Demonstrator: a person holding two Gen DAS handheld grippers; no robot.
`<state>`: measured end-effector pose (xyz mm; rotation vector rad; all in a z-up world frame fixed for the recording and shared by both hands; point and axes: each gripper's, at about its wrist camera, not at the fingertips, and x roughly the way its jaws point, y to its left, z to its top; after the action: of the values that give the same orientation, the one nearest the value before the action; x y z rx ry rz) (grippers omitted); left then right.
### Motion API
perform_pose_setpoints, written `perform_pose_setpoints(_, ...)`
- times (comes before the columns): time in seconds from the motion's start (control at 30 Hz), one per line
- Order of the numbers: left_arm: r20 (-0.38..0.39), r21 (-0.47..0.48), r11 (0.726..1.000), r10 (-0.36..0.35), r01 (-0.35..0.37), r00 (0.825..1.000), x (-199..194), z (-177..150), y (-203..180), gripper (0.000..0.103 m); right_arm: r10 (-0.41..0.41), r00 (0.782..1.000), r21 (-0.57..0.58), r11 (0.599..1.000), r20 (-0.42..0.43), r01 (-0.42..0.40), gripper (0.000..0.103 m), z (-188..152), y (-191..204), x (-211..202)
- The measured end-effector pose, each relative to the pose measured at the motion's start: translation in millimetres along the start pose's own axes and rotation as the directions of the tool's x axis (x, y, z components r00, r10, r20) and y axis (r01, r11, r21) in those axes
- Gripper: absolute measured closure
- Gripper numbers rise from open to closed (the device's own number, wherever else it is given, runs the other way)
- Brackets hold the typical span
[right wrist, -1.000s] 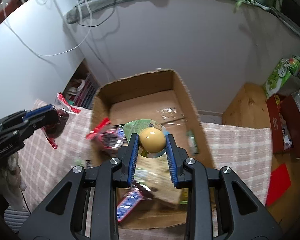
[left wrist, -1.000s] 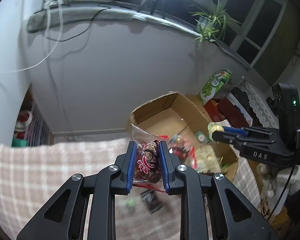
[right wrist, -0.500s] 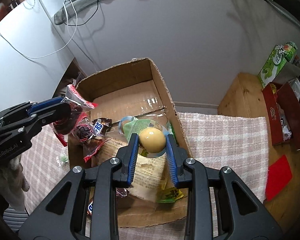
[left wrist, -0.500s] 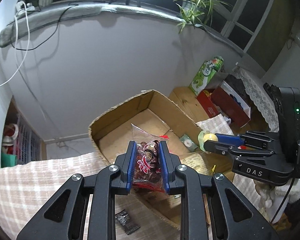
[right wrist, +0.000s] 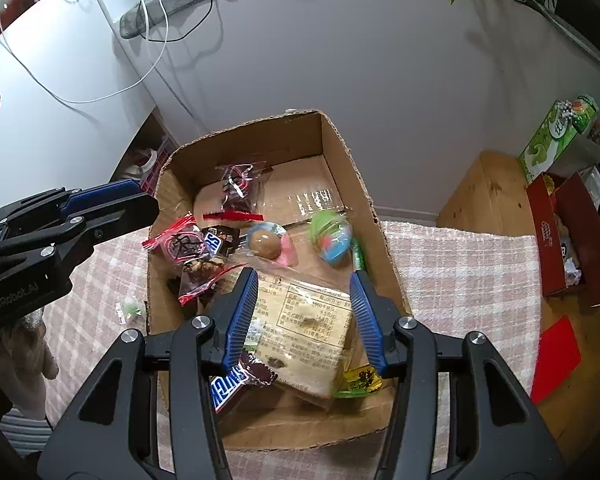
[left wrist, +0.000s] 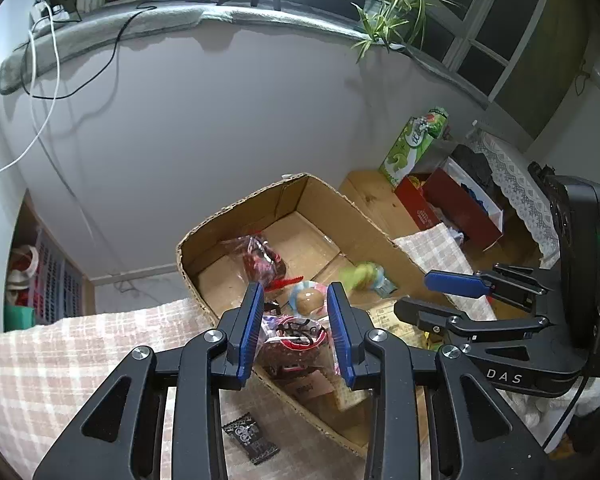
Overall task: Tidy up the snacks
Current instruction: 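Move the left gripper to the small green candy while the right moves to the black candy packet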
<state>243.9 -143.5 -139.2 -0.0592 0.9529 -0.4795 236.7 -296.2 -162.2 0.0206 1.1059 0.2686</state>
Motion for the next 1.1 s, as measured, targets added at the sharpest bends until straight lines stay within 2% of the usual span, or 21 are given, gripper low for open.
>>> perform_pose_setpoints(0.3,0.012,-0.013,1.000,0.006,-0.006,1.000,-14,-7,5,0.072,0.025,1.000,-0.006,1.000,0.013,-0.025,0.053,-6,18,-10)
perform_pose_setpoints(0.47,0.024,-0.047,0.999,0.018,-0.017,1.000,-28,-13,22,0.072,0.047,0.999,-0.014,0.999,0.028,-0.046,0.053,-12,34,-18)
perform_pose_setpoints(0.77,0.002,-0.121,0.991,0.057,-0.057,0.998,-48,-46,63,0.072,0.148,0.987,-0.031,0.989,0.059,-0.146,0.053,-34,80,-37)
perform_pose_setpoints(0.93,-0.042,-0.160,0.985,0.063,-0.069,0.997,-46,-76,80,0.072,0.186,0.982,-0.056,0.981,0.014,-0.185,0.053,-59,117,-23)
perform_pose_setpoints(1.03,-0.075,-0.139,0.988,0.054,-0.064,0.996,-41,-90,82,0.072,0.185,0.983,-0.044,0.982,-0.016,-0.185,0.054,-73,131,-6)
perform_pose_setpoints(1.1,-0.089,-0.117,0.992,0.045,-0.055,0.995,-37,-96,81,0.072,0.181,0.983,-0.024,0.983,-0.032,-0.182,0.059,-79,134,6)
